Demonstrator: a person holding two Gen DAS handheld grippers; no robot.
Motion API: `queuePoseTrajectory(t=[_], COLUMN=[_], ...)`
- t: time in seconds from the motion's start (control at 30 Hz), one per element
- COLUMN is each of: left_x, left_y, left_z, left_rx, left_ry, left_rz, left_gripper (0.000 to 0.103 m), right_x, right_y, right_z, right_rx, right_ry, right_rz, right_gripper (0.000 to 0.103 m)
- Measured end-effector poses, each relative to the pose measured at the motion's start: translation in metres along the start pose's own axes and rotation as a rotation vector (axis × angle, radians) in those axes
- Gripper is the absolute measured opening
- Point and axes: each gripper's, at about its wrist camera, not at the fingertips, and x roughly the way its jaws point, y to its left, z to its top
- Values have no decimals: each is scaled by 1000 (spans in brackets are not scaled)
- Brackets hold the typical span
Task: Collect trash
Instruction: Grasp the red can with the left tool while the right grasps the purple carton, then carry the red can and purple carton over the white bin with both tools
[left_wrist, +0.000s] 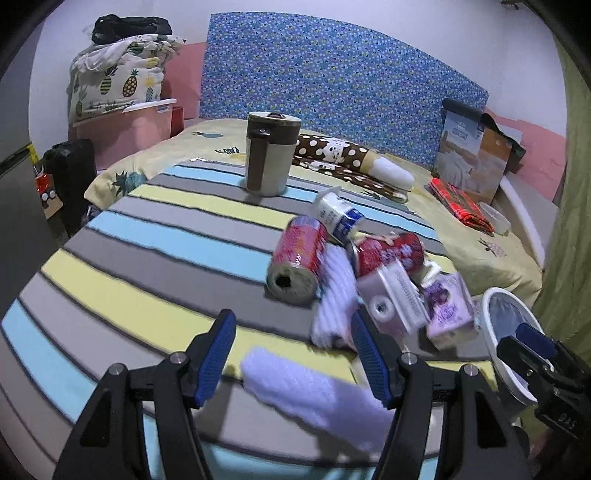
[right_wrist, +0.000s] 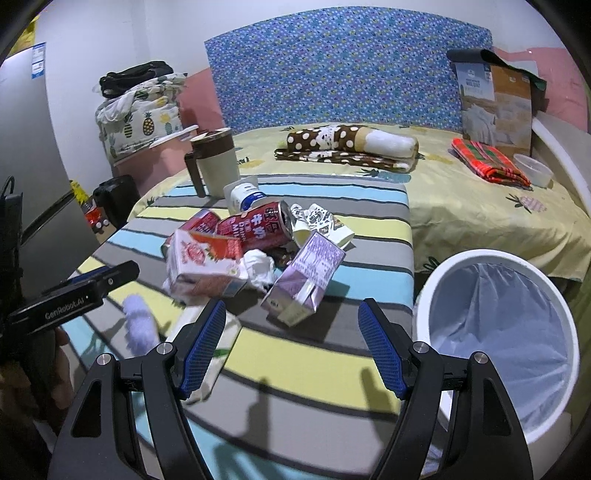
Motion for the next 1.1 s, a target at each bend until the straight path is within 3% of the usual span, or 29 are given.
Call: queuePoseTrajectory(t=[0.33,0.53,0.6,0.73,0.77,0.97,1.1], left_x=[49,82,86,90,91,88,74], left_y=[6,4,5,7,8,10,8], left_z=[34,38,37,38,39,37,33], left_rx=[45,55,50,34,35,20,34], left_ry=[46,120,132,140,146,158,135], left_rz=[-61,-90,-108,-124,-119,-111,-84], left_gripper=[67,67,67,61,55,55,55], right_x=[27,37,38,38,37,31,20], right_y=[-4,-12,-14,-16,-17,-18,-17], right_z=[8,9,9,8,8,10,9], right_rx=[61,109,127,143,152,151,136], right_ry=[56,95,101,111,109,89,68], right_rz=[4,6,11,22,30,32,37], right_gripper=[75,75,71,48,47,39,39])
